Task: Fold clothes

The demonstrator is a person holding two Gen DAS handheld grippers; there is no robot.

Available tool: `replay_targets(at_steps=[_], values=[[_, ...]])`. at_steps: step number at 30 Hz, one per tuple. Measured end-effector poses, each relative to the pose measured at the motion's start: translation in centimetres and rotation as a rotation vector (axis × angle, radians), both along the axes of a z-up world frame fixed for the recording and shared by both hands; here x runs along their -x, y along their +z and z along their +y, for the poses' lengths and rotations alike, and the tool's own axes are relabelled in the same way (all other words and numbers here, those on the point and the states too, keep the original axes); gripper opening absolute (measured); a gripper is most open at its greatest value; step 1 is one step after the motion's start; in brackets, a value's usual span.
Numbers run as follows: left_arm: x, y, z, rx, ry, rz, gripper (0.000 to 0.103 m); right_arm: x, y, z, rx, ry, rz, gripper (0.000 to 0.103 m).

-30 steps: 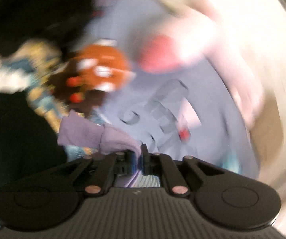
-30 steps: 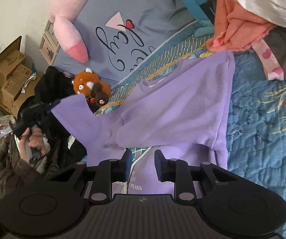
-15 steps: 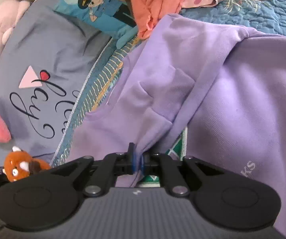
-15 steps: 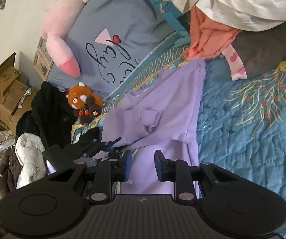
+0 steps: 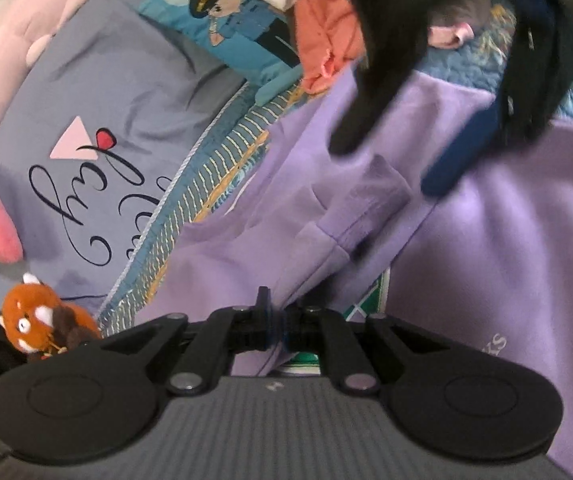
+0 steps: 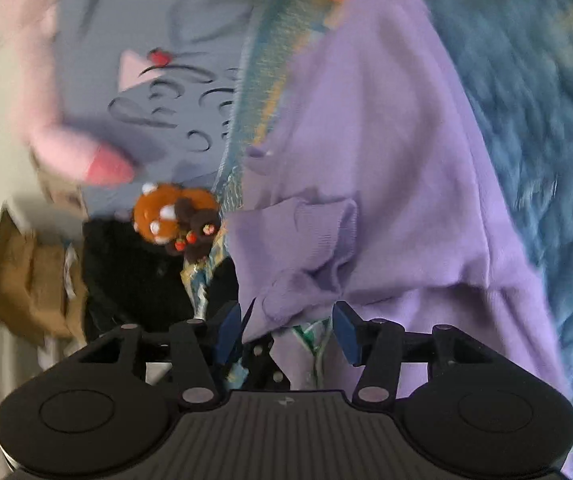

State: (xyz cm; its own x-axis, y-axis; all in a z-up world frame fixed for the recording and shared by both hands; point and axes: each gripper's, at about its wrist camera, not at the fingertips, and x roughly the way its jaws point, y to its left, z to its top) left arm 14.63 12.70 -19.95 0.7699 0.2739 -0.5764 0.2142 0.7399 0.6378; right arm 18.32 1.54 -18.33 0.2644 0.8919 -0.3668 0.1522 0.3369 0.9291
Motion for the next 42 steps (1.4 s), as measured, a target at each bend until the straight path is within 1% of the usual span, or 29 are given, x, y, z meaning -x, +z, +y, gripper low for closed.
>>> replay_targets(at_steps=[2, 4, 5, 6, 7, 8, 9, 10, 11, 13, 15, 18, 19, 21, 22, 23, 25, 29, 31, 33, 35, 36, 39, 41, 42], values=[[0.2, 0.4, 0.3, 0.023, 0.006, -0.012, 0.005, -0.1, -1.1, 0.3, -0.081, -0.045, 0.065, 0.053], [0.5, 0.8, 0.5, 0.042, 0.011, -0.027, 0.005, -0.4, -2.0, 0.8, -0.122, -0.076, 0.114, 0.055], [0.6, 1.0, 0.6, 0.052, 0.015, -0.033, 0.005, -0.7, -2.1, 1.0, -0.108, -0.08, 0.129, 0.055], [0.8, 1.2, 0.7, 0.063, 0.019, -0.037, 0.005, -0.9, -2.2, 1.3, -0.094, -0.084, 0.143, 0.052], [1.0, 1.4, 0.8, 0.073, 0.023, -0.042, 0.005, -1.1, -2.2, 1.5, -0.08, -0.089, 0.157, 0.047], [1.2, 1.6, 0.9, 0.082, 0.027, -0.046, 0.005, -1.2, -1.9, 1.6, -0.058, -0.093, 0.15, 0.041], [1.2, 1.6, 0.9, 0.085, 0.031, -0.047, 0.005, -1.3, -1.6, 1.8, -0.036, -0.097, 0.14, 0.018], [1.3, 1.6, 1.0, 0.087, 0.035, -0.046, 0.005, -1.4, -1.0, 1.9, -0.005, -0.094, 0.1, 0.01], [1.4, 1.6, 1.1, 0.089, 0.037, -0.044, 0.005, -1.4, -0.3, 2.0, 0.027, -0.091, 0.058, 0.01], [1.5, 1.4, 1.0, 0.081, 0.032, -0.036, 0.006, -1.3, 1.7, 2.3, 0.11, -0.081, -0.055, 0.009], [1.7, 1.1, 0.8, 0.06, 0.018, -0.032, 0.011, -1.1, 4.5, 2.7, 0.218, -0.068, -0.207, 0.009], [2.3, 0.6, 0.4, 0.027, -0.007, -0.034, 0.013, -0.6, 9.4, 3.1, 0.37, -0.049, -0.462, 0.009], [2.6, 0.4, 0.6, 0.031, -0.01, -0.031, 0.013, -0.7, 10.3, 3.1, 0.402, -0.035, -0.506, 0.009], [3.1, 0.2, 1.4, 0.054, -0.001, -0.012, 0.013, -1.2, 10.8, 2.8, 0.456, -0.009, -0.52, 0.009], [3.2, 0.1, 2.0, 0.084, 0.015, -0.001, 0.013, -1.5, 10.4, 2.6, 0.478, 0.0, -0.503, 0.009], [3.3, 0.2, 2.7, 0.124, 0.037, 0.014, 0.013, -1.7, 9.8, 2.5, 0.505, 0.009, -0.487, 0.009], [3.5, 0.5, 4.3, 0.232, 0.09, 0.046, 0.013, -1.6, 8.9, 2.1, 0.531, 0.012, -0.476, 0.009], [4.5, 1.2, 7.6, 0.489, 0.191, 0.093, 0.012, -0.8, 8.4, 1.5, 0.473, -0.018, -0.464, 0.009], [5.2, 1.0, 9.1, 0.607, 0.227, 0.12, 0.012, -0.5, 9.1, 1.9, 0.436, -0.023, -0.471, 0.009], [5.6, 0.6, 10.1, 0.678, 0.246, 0.137, 0.012, -0.6, 10.3, 2.5, 0.396, -0.017, -0.493, 0.009], [5.6, 0.2, 10.8, 0.714, 0.27, 0.142, 0.012, -0.7, 11.8, 3.3, 0.354, -0.009, -0.518, 0.009], [5.3, 0.1, 11.1, 0.714, 0.282, 0.135, 0.012, -0.8, 12.6, 3.8, 0.338, -0.003, -0.532, 0.009], [4.0, 0.2, 12.0, 0.673, 0.342, 0.081, 0.012, -0.8, 15.3, 5.3, 0.303, 0.013, -0.586, 0.009], [3.1, 0.2, 13.2, 0.647, 0.428, 0.028, 0.012, -0.6, 16.7, 6.2, 0.276, 0.018, -0.609, 0.009], [2.9, 0.3, 14.0, 0.651, 0.469, 0.001, 0.012, -0.6, 17.4, 6.6, 0.262, 0.022, -0.619, 0.009]])
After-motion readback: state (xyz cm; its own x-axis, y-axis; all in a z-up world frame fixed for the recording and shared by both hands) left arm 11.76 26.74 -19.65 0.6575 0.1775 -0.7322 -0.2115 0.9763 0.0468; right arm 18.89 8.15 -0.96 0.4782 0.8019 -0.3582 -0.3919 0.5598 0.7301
